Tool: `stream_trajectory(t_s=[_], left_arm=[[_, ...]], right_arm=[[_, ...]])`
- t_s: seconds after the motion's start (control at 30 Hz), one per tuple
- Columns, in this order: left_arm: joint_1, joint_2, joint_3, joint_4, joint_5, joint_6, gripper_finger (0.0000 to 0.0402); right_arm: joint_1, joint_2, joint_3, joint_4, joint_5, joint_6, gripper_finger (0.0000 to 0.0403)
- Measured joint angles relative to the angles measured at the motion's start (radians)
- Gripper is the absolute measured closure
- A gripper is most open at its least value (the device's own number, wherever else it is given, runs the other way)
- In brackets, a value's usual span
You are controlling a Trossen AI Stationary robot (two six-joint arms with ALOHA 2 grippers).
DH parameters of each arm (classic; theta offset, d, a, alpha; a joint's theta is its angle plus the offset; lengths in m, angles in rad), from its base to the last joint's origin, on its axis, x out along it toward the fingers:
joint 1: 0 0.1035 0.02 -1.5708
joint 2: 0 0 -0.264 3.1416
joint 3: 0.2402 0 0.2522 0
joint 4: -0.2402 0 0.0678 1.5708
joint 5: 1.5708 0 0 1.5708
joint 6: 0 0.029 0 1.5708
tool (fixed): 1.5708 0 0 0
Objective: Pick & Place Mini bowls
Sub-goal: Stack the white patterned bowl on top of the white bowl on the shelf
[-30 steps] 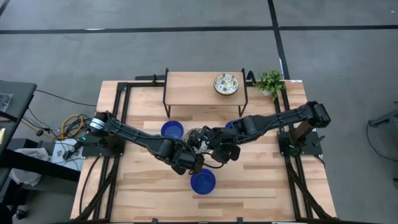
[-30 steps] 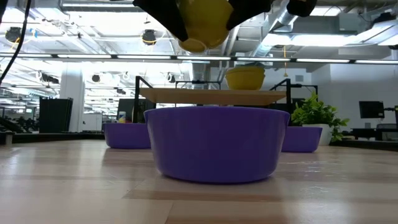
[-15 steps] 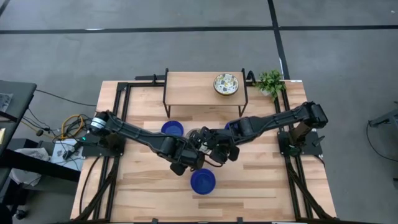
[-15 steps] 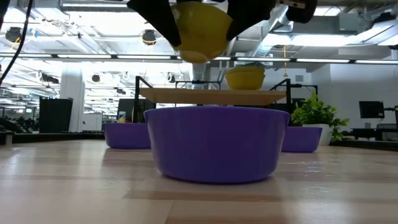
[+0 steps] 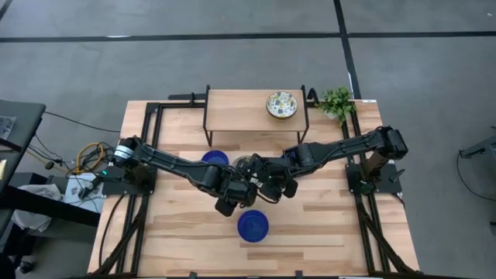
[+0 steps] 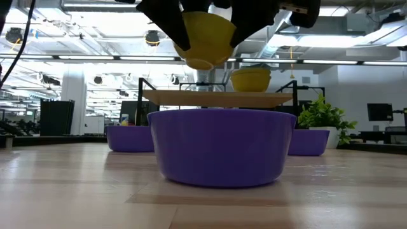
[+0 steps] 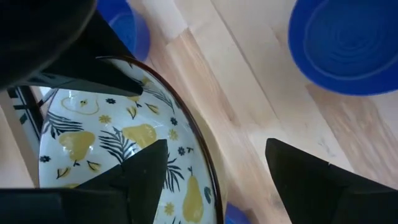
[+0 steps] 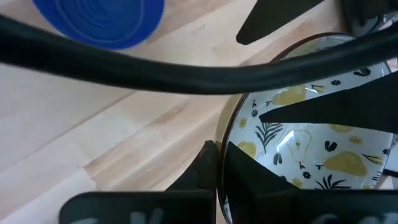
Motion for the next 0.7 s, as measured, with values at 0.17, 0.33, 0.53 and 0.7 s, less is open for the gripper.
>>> stream_trajectory(t_s=[0.17,0.33,0.53,0.7], left_arm=[[0.020,0.000,0.000,-0.047,0.044,-0.009,0.0132],[0.045,0.000,0.002,-0.091,0.097,-0.053,0.0132],[0.069,-0.113,0.016,-0.171,0.008,-0.110,0.0132],[0.068,-0.140,0.003,-0.174,0.031,-0.114,0.0132]], right_arm=[[-0.001,0.005,-0.002,-0.007,0.028,0.001,0.0403],[-0.002,0.009,-0.004,-0.018,0.046,0.012,0.0403],[-0.008,0.028,-0.020,-0.083,0.019,0.034,0.0403],[-0.016,0.018,-0.013,-0.075,0.034,0.043,0.0403]])
